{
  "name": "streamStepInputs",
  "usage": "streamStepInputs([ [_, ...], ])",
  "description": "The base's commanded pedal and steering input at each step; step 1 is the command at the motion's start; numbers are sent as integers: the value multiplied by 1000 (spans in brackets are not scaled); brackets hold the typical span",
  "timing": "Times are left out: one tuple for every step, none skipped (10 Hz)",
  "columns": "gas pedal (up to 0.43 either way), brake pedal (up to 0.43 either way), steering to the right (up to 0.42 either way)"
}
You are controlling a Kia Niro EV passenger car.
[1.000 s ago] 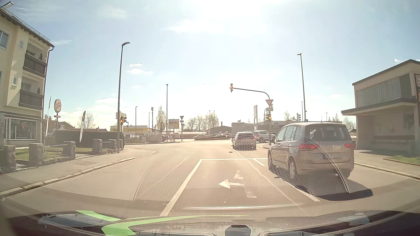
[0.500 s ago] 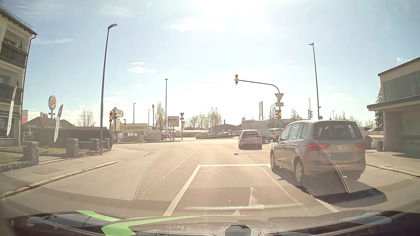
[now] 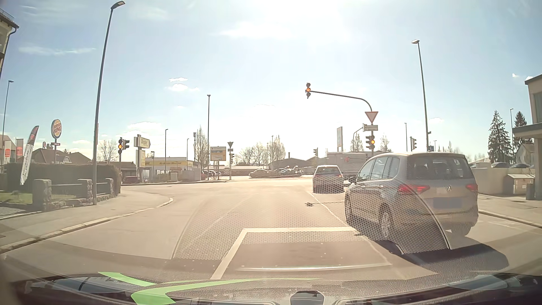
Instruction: Follow the waypoints while adhering to traffic rules and regulations
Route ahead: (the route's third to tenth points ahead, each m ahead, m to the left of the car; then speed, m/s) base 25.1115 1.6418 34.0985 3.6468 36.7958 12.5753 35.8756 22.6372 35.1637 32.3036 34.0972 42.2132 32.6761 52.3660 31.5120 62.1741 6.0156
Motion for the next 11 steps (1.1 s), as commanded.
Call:
streamStepInputs([
  [0, 341, 13],
  [0, 348, 12],
  [0, 372, 10],
  [0, 384, 10],
  [0, 384, 11],
  [0, 384, 11],
  [0, 378, 11],
  [0, 384, 11],
  [0, 378, 11],
  [0, 366, 11],
  [0, 360, 10],
])
